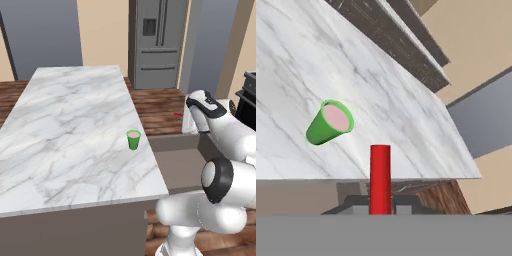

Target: Pick up the straw from the left drawer and put it inside the smoothie cup.

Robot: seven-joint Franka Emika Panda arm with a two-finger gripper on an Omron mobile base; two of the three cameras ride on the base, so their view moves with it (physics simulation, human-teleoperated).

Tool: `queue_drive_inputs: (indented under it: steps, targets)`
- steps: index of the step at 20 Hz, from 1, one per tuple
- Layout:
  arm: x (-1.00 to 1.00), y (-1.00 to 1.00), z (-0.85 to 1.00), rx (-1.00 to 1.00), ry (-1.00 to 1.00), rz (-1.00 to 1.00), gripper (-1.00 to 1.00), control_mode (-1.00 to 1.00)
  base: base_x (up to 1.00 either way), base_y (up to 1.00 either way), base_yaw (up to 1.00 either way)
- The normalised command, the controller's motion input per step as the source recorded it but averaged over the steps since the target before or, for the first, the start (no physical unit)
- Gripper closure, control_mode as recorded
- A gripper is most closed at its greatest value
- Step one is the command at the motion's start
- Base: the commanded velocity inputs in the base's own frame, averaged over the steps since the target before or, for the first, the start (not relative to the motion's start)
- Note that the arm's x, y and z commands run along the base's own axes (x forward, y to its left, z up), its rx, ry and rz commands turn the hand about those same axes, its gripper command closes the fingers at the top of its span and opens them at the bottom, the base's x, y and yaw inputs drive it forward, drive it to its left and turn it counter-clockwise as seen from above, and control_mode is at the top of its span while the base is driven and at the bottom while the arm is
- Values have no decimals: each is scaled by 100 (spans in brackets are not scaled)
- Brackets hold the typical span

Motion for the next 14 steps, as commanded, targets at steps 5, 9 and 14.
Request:
queue_drive_inputs:
  steps: [5, 9, 14]
  targets:
    - [0, 17, 19, 32, 21, 7, 100, -100, 0, 0, 0]
    - [0, 25, -6, 42, 17, 14, 100, -100, 0, 0, 0]
    - [1, 35, 3, 38, 11, 17, 100, -100, 0, 0, 0]
